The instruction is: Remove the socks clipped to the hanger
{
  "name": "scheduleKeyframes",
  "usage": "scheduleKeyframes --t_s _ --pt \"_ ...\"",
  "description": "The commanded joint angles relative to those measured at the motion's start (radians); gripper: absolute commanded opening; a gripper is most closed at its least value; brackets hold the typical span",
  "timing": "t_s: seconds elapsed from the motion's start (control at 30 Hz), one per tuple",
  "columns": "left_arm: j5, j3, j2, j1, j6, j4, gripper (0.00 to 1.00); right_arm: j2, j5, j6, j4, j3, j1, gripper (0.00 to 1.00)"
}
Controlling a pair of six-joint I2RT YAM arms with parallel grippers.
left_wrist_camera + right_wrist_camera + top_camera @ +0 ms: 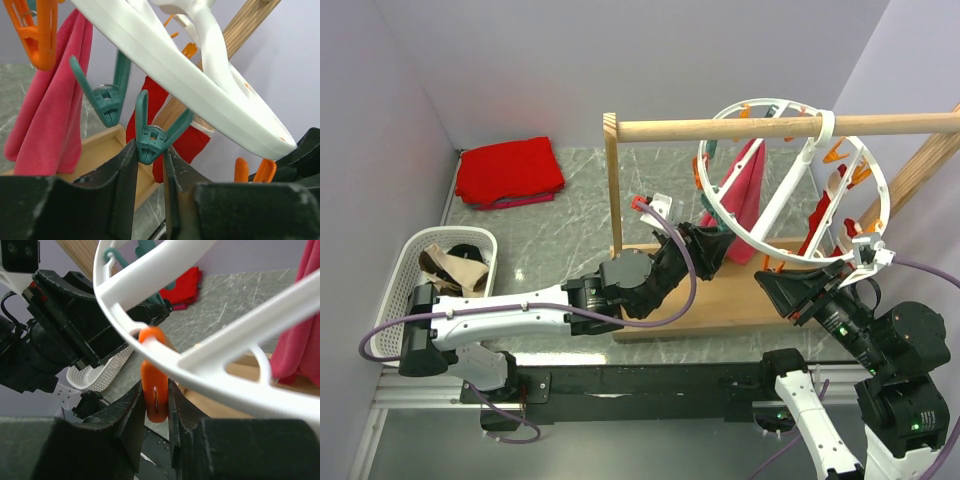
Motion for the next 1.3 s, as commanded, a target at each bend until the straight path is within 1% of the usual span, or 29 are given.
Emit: scheduleKeyframes --t_s 0.0,0.03,0.1,0.13,0.2,0.3,0.47,0.57,0.67,0.77,0.83,0.9,0.93,0.97,1.0,1.03,1.17,1.27 --pt "-0.015 0.061 -0.014 0.041 -0.035 -0.017 0.25 -0.022 -0.01 -0.019 -0.044 -0.014 0.006 0.32" --pt "-0.021 0.064 -0.015 0.048 -0.041 -0.036 0.21 -0.024 -0.005 -0.022 -0.047 -0.013 0.006 0.37" --pt "-0.023 0.07 -0.02 0.071 -0.062 -0.059 0.18 -0.025 0.009 -0.032 -0.063 -0.01 0.006 0.42" --pt "-0.02 0.072 -0.026 0.078 -0.07 -0.079 0.13 -0.027 0.013 -0.041 -0.07 -0.004 0.006 0.49" --pt "-0.015 0.072 -0.032 0.101 -0.083 -0.088 0.12 -0.028 0.03 -0.048 -0.09 0.01 0.007 0.56" --pt "-0.024 0.069 -0.044 0.117 -0.069 -0.088 0.12 -0.03 0.07 -0.068 -0.132 0.047 0.006 0.61" --pt "-0.063 0.082 -0.054 0.126 -0.027 -0.105 0.13 -0.019 0.162 -0.102 -0.21 0.153 0.006 0.63" --pt "-0.078 0.09 -0.054 0.131 -0.011 -0.111 0.13 -0.005 0.213 -0.11 -0.242 0.255 0.006 0.63" --pt "-0.087 0.098 -0.049 0.134 0.002 -0.117 0.13 0.012 0.2 -0.099 -0.261 0.335 0.006 0.63" --pt "-0.089 0.104 -0.044 0.14 0.008 -0.125 0.13 0.03 0.142 -0.075 -0.261 0.413 0.007 0.64" --pt "-0.087 0.105 -0.043 0.143 0.006 -0.126 0.14 0.036 0.142 -0.07 -0.258 0.447 0.006 0.64" --pt "-0.08 0.105 -0.04 0.152 0.003 -0.13 0.13 0.039 0.194 -0.093 -0.264 0.476 0.007 0.66" --pt "-0.078 0.105 -0.041 0.157 -0.001 -0.133 0.13 0.042 0.275 -0.102 -0.28 0.481 0.006 0.67" --pt "-0.075 0.105 -0.04 0.16 -0.004 -0.133 0.13 0.054 0.312 -0.11 -0.29 0.49 0.006 0.67" --pt "-0.071 0.105 -0.041 0.161 -0.007 -0.133 0.13 0.059 0.343 -0.13 -0.296 0.486 0.006 0.67" --pt "-0.066 0.11 -0.041 0.166 -0.01 -0.137 0.13 0.064 0.417 -0.136 -0.307 0.478 0.006 0.67" --pt "-0.06 0.111 -0.041 0.169 -0.011 -0.145 0.13 0.102 0.567 -0.154 -0.328 0.453 0.006 0.68" --pt "-0.061 0.107 -0.047 0.172 -0.009 -0.145 0.13 0.102 0.599 -0.168 -0.293 0.418 0.007 0.69"
